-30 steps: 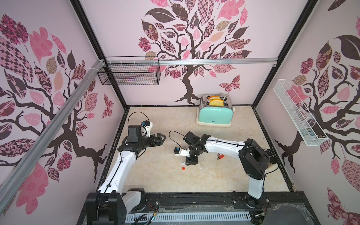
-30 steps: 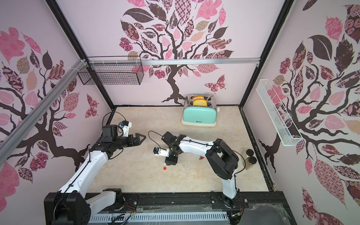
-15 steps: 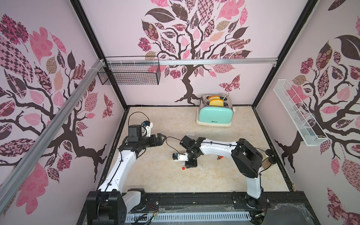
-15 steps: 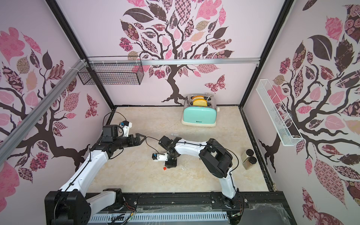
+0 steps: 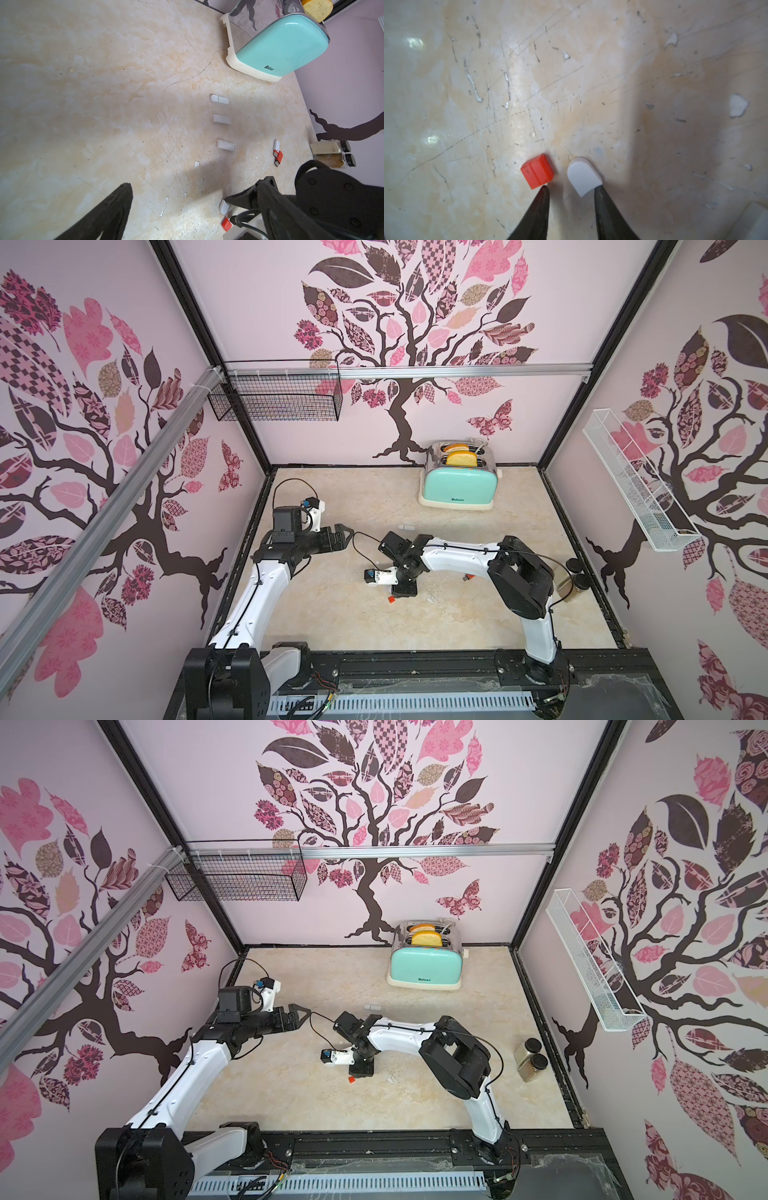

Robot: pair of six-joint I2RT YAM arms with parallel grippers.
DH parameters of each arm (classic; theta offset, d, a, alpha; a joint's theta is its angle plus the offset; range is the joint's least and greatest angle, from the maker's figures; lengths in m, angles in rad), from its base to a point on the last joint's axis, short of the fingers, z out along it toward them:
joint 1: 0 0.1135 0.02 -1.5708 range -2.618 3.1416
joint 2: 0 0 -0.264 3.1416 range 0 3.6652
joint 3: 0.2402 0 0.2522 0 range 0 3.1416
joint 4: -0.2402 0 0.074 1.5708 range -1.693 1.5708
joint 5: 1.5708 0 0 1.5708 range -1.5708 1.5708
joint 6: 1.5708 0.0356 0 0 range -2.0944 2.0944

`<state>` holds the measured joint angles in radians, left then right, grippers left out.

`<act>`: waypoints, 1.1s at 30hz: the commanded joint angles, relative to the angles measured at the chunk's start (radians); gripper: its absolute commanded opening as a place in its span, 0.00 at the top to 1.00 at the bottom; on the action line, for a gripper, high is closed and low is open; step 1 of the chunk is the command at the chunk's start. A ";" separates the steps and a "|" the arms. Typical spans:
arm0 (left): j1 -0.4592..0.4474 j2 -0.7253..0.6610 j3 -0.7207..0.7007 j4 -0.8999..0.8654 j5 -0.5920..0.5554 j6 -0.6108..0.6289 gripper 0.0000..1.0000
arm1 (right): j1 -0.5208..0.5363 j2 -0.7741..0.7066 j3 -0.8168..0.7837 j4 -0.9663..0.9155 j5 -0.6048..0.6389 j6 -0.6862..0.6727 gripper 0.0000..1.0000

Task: Close the usb drive cover
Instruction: Pick up the cover from the center of the board.

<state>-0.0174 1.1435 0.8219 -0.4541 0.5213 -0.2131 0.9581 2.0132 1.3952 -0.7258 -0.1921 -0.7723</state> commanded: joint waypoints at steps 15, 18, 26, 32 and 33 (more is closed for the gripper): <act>0.002 -0.003 -0.002 0.007 0.011 0.008 0.02 | 0.019 0.045 0.038 -0.016 0.064 -0.051 0.52; 0.001 -0.010 -0.005 0.009 0.004 0.007 0.02 | 0.030 0.030 0.012 -0.010 0.038 -0.084 0.53; 0.002 -0.013 -0.012 0.017 0.014 0.007 0.02 | 0.031 0.020 -0.005 -0.032 0.021 -0.127 0.57; 0.002 -0.016 -0.011 0.014 0.010 0.006 0.02 | 0.035 0.018 -0.007 -0.045 0.020 -0.122 0.63; 0.002 -0.015 -0.015 0.017 0.016 0.007 0.02 | 0.034 0.019 -0.009 -0.045 0.027 -0.119 0.63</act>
<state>-0.0174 1.1431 0.8204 -0.4507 0.5220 -0.2127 0.9817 2.0243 1.4101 -0.7353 -0.1738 -0.8810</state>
